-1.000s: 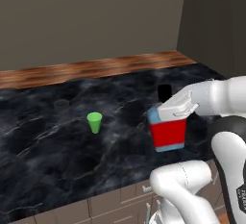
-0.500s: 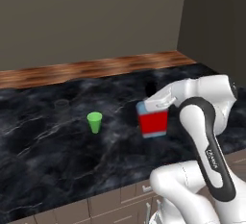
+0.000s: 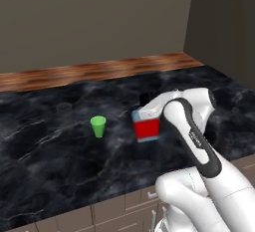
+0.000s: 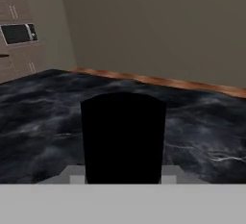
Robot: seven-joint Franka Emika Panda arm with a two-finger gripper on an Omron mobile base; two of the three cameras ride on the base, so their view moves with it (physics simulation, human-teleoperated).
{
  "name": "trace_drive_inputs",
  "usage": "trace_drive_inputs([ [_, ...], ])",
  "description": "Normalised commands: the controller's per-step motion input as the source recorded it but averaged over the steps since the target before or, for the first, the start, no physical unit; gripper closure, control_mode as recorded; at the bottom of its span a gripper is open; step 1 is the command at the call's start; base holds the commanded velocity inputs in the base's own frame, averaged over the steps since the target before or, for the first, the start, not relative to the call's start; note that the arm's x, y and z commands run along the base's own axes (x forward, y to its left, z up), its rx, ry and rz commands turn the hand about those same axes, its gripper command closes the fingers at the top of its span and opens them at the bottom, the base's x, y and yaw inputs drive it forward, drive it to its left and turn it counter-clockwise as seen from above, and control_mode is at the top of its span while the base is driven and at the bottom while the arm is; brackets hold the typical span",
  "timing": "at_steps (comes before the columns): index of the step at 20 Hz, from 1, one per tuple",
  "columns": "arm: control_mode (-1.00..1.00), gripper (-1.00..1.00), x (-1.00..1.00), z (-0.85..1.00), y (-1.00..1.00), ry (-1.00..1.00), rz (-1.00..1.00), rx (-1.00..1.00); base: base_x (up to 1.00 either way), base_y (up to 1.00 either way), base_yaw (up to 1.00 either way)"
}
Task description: Open the cabinet directly in front. Then move the liquor and the cup to the dining counter with the jar on it.
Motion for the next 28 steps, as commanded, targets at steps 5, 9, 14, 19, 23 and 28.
trace_drive_inputs([
  [5, -1.0, 1.0, 0.21, -0.6, 0.66, 0.0, 0.05, 0.01, 0.0, 0.0, 0.0],
  [9, -1.0, 1.0, 0.0, -0.44, 0.76, 0.0, 0.02, 0.05, 0.0, 0.0, 0.0],
  [14, -1.0, 1.0, 0.06, -0.33, 0.65, 0.0, 0.0, 0.13, 0.0, 0.0, 0.0],
  [19, -1.0, 1.0, 0.55, -0.27, 0.72, 0.0, -0.05, 0.12, 0.0, 0.0, 0.0],
  [23, -1.0, 1.0, 0.73, -0.16, 0.65, 0.0, -0.14, 0.0, 0.0, 0.0, 0.0],
  [28, -1.0, 1.0, 0.63, -0.05, 0.54, 0.03, -0.16, -0.03, 0.0, 0.0, 0.0],
])
